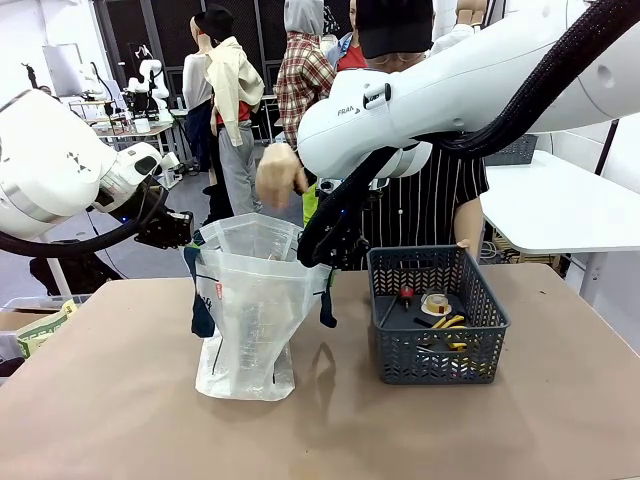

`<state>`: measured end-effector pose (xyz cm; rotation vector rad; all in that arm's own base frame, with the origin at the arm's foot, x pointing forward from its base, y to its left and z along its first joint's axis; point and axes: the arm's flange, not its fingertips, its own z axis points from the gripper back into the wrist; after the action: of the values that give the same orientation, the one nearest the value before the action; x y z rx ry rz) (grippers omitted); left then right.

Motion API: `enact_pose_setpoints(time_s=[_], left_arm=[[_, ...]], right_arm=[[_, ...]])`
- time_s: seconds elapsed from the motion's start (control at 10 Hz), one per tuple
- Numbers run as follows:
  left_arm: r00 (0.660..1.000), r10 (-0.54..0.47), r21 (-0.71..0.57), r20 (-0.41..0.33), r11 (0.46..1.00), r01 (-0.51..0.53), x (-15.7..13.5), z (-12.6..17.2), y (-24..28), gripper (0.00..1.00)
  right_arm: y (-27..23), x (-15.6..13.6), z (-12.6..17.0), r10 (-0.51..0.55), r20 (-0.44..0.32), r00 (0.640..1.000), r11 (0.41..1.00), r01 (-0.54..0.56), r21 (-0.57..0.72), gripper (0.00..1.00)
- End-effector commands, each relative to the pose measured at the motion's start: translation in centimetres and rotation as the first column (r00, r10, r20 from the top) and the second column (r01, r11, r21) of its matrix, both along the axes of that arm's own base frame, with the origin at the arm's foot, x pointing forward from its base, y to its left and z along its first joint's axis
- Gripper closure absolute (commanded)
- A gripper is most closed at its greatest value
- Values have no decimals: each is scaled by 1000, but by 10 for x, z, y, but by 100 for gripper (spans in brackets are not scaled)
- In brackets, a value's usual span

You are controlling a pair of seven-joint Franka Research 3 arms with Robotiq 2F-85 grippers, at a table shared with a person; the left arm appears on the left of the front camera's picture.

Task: Transfer purchased items from the store into the shopping bag.
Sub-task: Move the Reusable shopping bag to the right side of the table.

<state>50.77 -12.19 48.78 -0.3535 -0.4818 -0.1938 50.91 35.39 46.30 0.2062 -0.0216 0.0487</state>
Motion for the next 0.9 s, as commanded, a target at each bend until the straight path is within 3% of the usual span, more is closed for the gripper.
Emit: enact_pose_setpoints(time_s=[0.0, 0.8], left_arm=[[1000, 10, 2, 15, 1000, -10, -4, 0, 3, 100], [1000, 10, 2, 15, 1000, -10, -4, 0, 3, 100]], right_arm=[[-2, -1, 1, -4, -1, 1000, 1000, 4, 3, 100], [-2, -1, 1, -4, -1, 1000, 1000, 4, 3, 100]])
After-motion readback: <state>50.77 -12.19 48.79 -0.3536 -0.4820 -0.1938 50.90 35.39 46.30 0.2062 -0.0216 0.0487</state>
